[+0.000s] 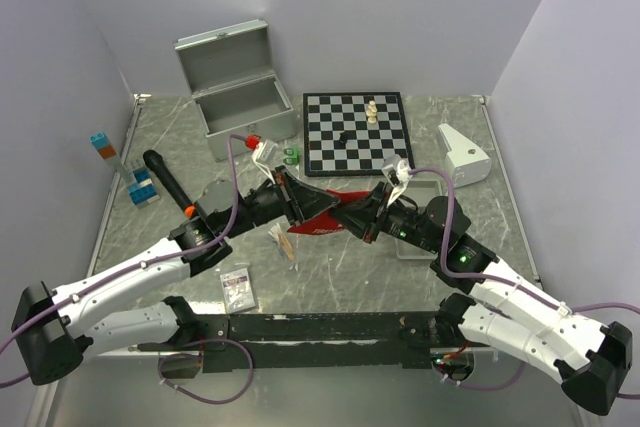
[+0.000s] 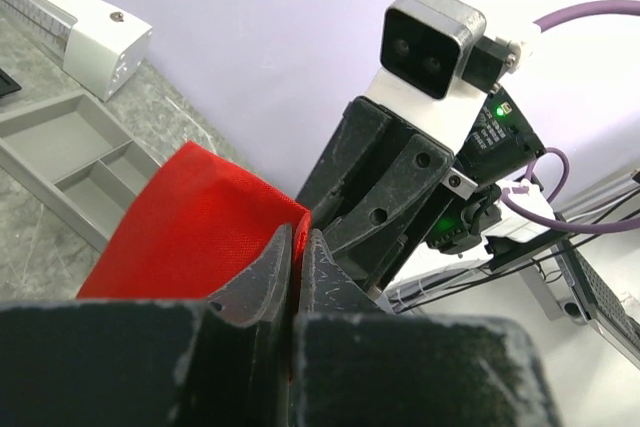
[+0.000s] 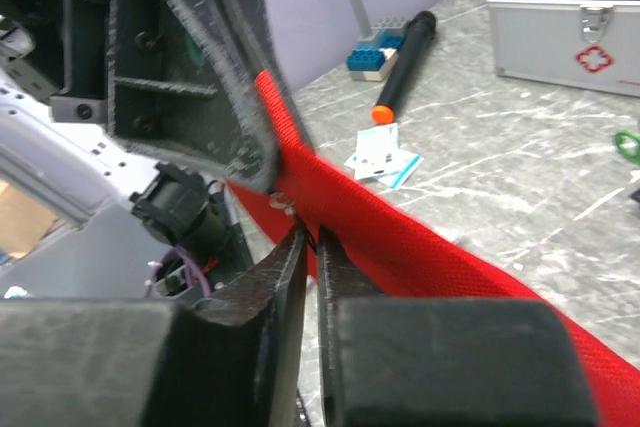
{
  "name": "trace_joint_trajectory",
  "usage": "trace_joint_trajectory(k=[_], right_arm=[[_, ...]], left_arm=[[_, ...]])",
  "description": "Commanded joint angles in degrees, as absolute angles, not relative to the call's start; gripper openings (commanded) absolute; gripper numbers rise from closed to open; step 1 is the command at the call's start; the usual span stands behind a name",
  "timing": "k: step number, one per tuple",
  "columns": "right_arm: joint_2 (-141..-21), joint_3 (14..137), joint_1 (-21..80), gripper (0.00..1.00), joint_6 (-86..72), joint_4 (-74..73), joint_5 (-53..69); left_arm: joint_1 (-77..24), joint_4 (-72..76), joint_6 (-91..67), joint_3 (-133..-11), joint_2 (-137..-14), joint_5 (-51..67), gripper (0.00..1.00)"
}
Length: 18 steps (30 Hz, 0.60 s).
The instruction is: Organize the medicine kit
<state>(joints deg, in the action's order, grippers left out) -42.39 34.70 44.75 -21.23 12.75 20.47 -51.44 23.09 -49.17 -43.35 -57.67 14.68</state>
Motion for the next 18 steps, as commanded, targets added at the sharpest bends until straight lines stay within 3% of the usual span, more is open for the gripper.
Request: trace_joint_trajectory(k=[1, 4, 18], right_arm=[[-41.31, 37.35, 44.47, 0.09, -21.01, 15.39, 19.6], [-40.43, 36.92, 44.47, 0.0, -20.57, 14.42, 19.16], [-37.88, 37.79, 44.47, 0.0, -17.49, 6.6, 13.11]], left_arm=[[-51.77, 24.7, -48.87, -43.24, -55.81, 15.38, 0.01], [-51.85, 23.82, -48.26, -43.33, -55.37, 14.42, 0.01], [-51.77, 19.96, -45.62, -44.3, -53.62, 11.34, 0.01]])
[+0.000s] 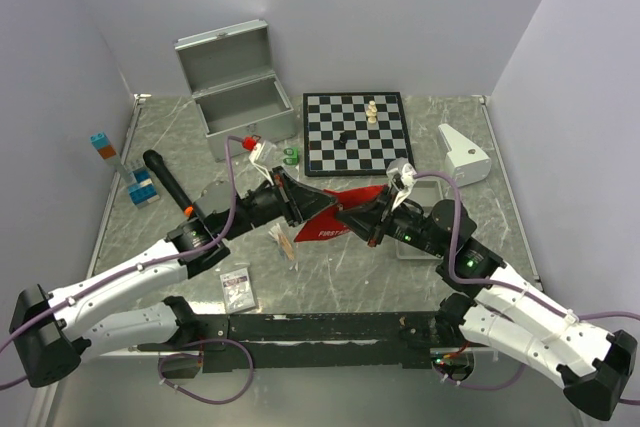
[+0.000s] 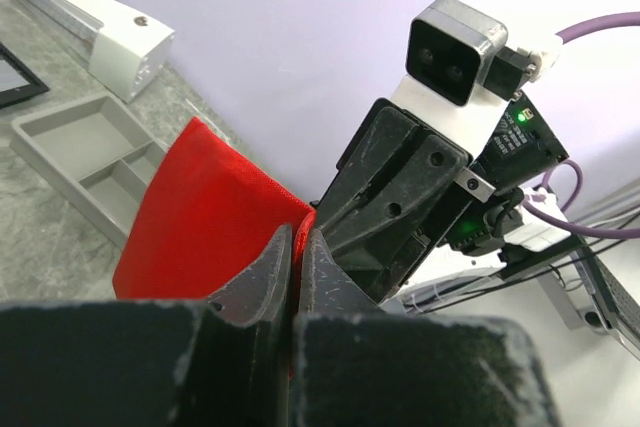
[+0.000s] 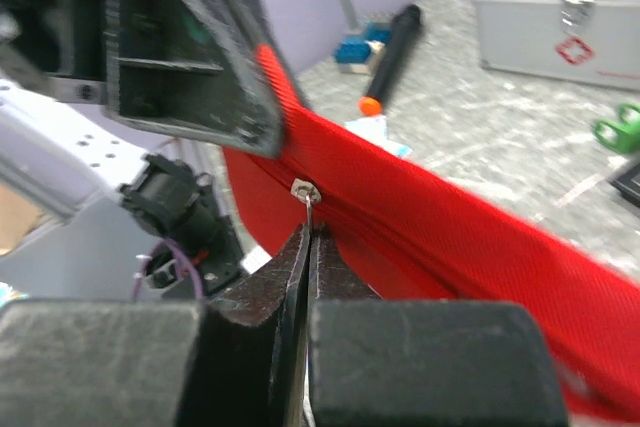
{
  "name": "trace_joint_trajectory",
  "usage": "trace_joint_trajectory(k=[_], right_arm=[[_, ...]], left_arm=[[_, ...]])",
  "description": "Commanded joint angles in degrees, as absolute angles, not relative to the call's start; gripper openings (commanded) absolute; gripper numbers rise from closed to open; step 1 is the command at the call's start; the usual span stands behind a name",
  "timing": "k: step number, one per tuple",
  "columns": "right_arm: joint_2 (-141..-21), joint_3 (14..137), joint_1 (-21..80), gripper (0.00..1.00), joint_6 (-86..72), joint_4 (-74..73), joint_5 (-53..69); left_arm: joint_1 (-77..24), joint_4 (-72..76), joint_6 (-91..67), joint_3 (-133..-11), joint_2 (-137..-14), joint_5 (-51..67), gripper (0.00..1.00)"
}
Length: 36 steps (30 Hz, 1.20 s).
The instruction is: Organize the medicine kit
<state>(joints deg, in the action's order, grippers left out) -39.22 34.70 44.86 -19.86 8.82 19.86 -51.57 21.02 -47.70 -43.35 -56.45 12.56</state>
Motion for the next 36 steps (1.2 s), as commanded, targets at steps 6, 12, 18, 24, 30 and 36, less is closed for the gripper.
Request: trace_joint_trajectory(k=[6, 12, 18, 24, 30, 36], right_arm=[[-37.71, 38.93, 44.03, 0.0, -17.05, 0.45, 5.46], [-37.97, 38.59, 39.39, 0.0, -18.8, -5.53, 0.18], [-39.02, 38.23, 34.19, 0.0, -21.18, -7.82, 0.09], [-40.52, 39.02, 33.31, 0.0, -21.62, -8.0, 0.26], [-41.39, 40.34, 33.31, 0.46, -21.0, -8.26, 7.55], [-42.19, 41.57, 33.31, 0.62, -20.3, -11.51, 8.79]], left_arm=[[-51.85, 18.11, -44.04, -44.03, -50.89, 9.67, 0.01], [-51.77, 15.12, -42.63, -43.77, -47.55, 9.05, 0.01], [-51.77, 11.96, -41.49, -43.42, -43.86, 8.88, 0.01], [-51.77, 8.27, -39.73, -43.33, -40.17, 8.09, 0.01], [-51.77, 4.15, -39.2, -43.94, -38.32, 0.2, 0.01], [-51.42, -2.02, -37.1, -49.82, -43.58, -19.14, 0.01]])
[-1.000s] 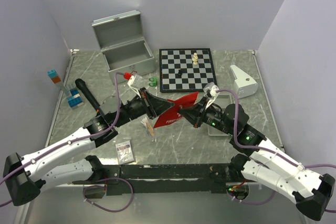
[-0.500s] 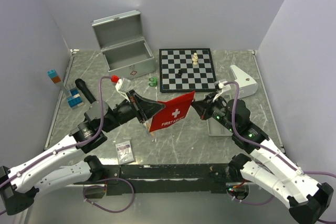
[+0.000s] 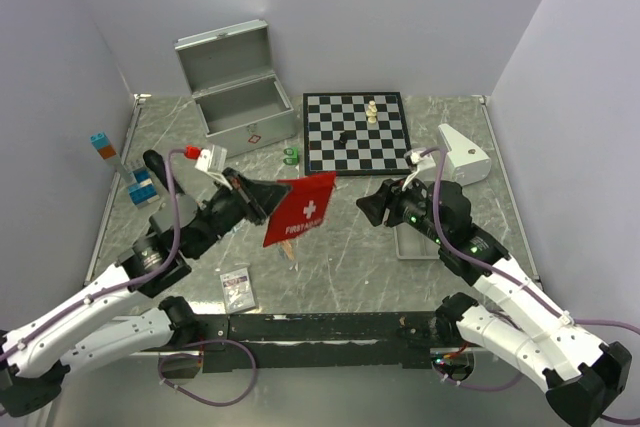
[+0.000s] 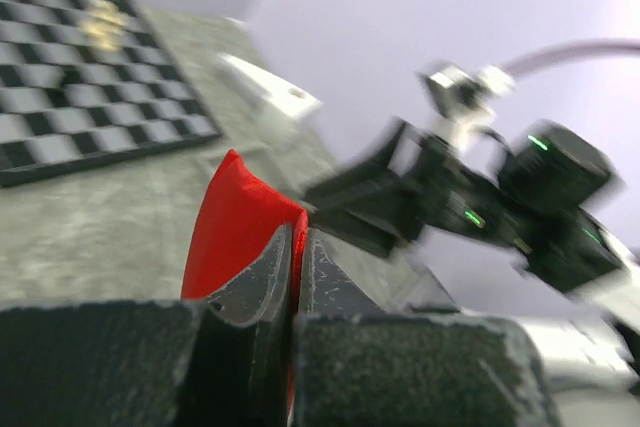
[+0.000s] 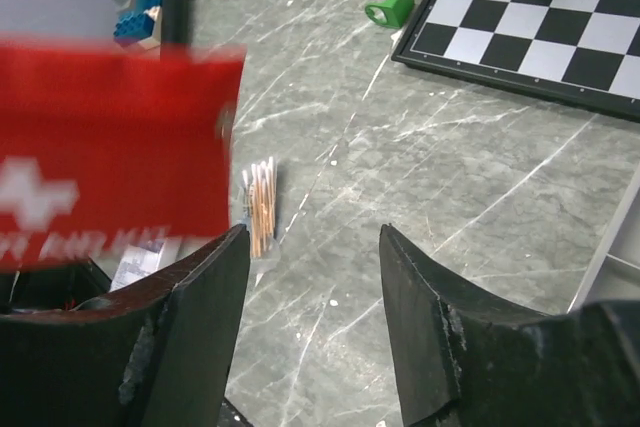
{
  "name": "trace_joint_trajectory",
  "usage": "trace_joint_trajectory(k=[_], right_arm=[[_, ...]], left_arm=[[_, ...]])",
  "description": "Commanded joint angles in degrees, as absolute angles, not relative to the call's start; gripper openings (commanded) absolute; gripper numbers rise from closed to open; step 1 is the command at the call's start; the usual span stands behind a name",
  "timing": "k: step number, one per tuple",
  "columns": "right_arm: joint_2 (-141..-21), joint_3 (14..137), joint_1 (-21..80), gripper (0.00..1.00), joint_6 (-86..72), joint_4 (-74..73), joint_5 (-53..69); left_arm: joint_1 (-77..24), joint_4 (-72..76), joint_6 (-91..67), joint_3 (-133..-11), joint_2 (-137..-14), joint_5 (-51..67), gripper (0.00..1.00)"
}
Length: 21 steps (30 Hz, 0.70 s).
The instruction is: Organize the medicine kit
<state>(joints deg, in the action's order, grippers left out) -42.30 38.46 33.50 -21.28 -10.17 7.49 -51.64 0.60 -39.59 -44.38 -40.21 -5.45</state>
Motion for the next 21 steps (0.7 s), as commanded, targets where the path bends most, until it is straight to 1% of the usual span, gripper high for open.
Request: trace_joint_trajectory(k=[1, 4, 6, 9, 15, 19, 21], right_arm=[[-42.1, 41.49, 33.31, 0.62, -20.13, -11.6, 9.14], [-41.75, 41.4, 33.31, 0.62, -20.04, -12.3, 10.02], [-41.31, 40.87, 33.31, 0.62, -20.13, -12.39, 10.81], [-40.61, 39.82, 33.4, 0.62, -21.09, -12.13, 11.95], [-41.13, 38.93, 33.66, 0.6, -23.55, -13.53, 15.55], [-39.56, 38.5, 34.01, 0.6, -23.29, -14.41, 15.73], [-38.68, 37.8, 34.01, 0.6, -23.47, -14.24, 15.56]], left_arm=[[-50.81, -2.28, -36.22, -51.23, -45.33, -20.9, 0.01], [-45.38, -4.91, -34.8, -57.98, -53.49, -22.06, 0.01], [-38.45, -7.55, -36.12, -63.26, -59.12, -18.82, 0.01], [-30.52, -6.42, -35.6, -69.5, -66.6, -16.26, 0.01], [-20.59, -4.05, -34.72, -81.9, -81.63, -11.96, 0.01], [-15.74, 2.08, -36.03, -84.55, -87.18, -6.88, 0.01], [-15.12, 4.56, -36.04, -86.3, -89.02, -4.14, 0.01]])
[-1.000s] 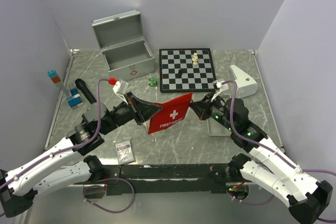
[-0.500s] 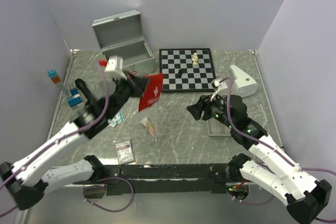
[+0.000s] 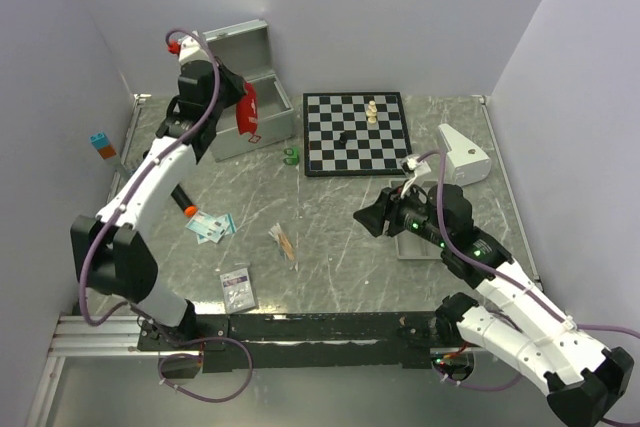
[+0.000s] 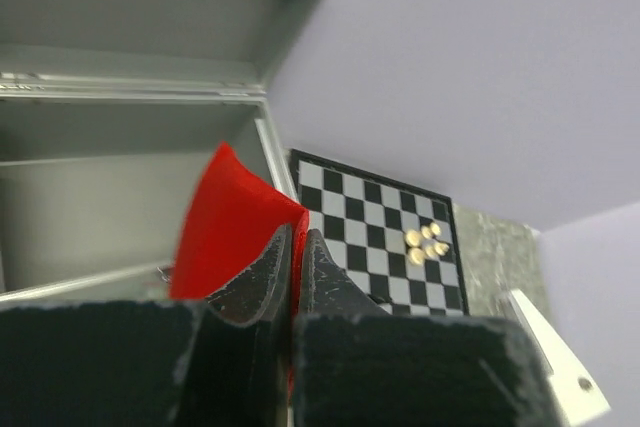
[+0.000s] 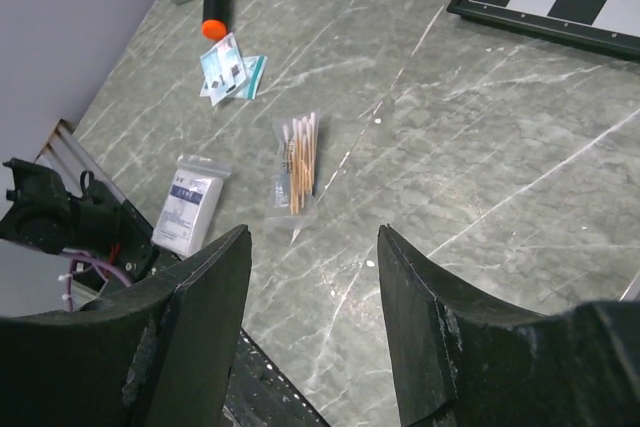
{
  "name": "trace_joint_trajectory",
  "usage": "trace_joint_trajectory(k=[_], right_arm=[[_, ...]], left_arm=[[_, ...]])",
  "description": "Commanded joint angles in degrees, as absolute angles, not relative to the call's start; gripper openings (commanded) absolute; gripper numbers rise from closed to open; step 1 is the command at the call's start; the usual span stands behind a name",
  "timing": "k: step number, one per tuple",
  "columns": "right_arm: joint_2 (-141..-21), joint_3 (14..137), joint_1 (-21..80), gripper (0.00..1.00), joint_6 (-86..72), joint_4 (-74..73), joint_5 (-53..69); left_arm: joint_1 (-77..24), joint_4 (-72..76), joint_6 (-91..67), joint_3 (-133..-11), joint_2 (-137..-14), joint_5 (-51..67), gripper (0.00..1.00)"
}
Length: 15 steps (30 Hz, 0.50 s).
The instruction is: Organize the medicine kit
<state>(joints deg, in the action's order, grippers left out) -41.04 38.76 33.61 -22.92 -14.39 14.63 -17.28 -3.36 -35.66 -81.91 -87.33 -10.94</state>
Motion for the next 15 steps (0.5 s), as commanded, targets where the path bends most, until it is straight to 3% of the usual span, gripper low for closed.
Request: trace_joint_trajectory(k=[1, 7, 15], right_arm=[[-38.41, 37.53, 34.01, 0.6, -23.55, -13.98, 15.64], [-39.81, 36.39, 34.01, 0.6, -24.08, -12.22, 16.17], [-40.69, 37.35, 34.01, 0.61, -23.03, -13.62, 15.29]], left_arm=[[-15.03, 4.83, -35.6, -88.05, -90.16, -2.74, 0.01], [-13.8, 5.36, -34.28, -97.46, -97.72, 0.53, 0.01], [-7.21, 2.82, -38.84, -98.36, -108.01, 1.5, 0.01]])
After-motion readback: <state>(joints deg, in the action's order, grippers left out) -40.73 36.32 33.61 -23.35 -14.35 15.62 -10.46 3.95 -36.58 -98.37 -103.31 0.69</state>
